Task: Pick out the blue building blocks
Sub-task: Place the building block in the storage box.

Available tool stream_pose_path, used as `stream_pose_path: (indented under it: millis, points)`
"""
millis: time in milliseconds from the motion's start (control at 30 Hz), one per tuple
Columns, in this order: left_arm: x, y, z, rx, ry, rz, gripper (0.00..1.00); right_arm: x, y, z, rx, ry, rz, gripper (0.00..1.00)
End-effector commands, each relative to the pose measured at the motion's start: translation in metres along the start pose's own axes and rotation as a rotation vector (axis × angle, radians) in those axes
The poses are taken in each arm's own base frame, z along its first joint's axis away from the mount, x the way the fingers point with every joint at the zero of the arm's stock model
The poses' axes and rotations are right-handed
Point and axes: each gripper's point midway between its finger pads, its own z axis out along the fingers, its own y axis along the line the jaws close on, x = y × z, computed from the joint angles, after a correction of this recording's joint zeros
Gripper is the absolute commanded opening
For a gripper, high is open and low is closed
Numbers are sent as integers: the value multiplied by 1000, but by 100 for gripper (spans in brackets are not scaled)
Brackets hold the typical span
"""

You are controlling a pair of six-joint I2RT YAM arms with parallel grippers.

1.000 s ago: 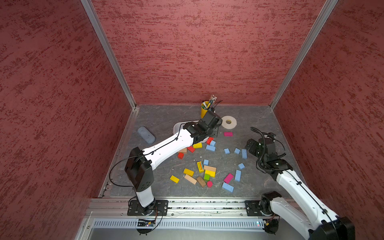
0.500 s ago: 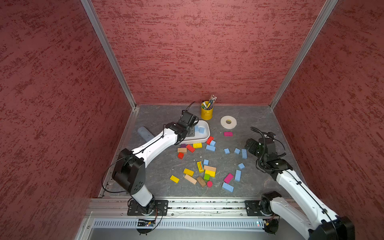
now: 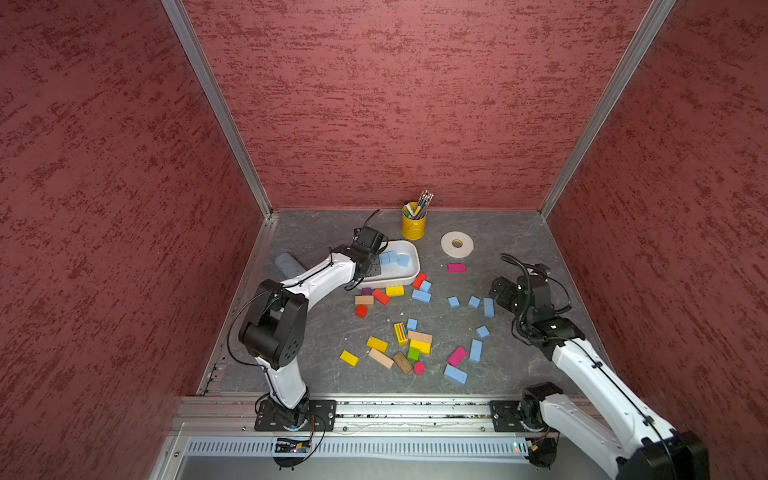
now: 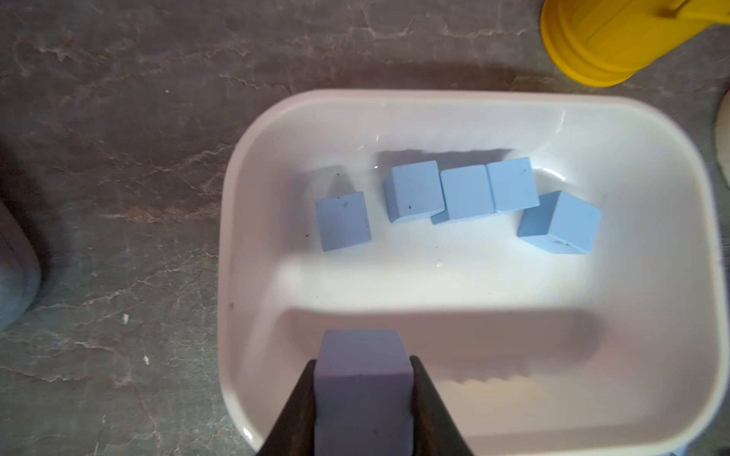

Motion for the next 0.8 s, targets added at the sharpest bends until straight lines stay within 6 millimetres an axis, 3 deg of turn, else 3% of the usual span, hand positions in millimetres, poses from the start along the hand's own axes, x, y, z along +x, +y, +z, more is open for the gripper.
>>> stream_pose_path:
  millis: [0, 267, 567, 767]
  points:
    - [-19, -16, -1, 56, -38, -30, 11, -2, -1, 3, -3, -9, 4, 99]
    - [-18, -34, 16, 66, -4, -5, 14, 0, -4, 3, 12, -7, -4, 99]
    - [-7, -33, 31, 45, 31, 13, 20, 2, -5, 5, 16, -1, -7, 99]
    - [-2, -33, 35, 45, 48, 21, 28, 3, -5, 5, 12, 4, -6, 99]
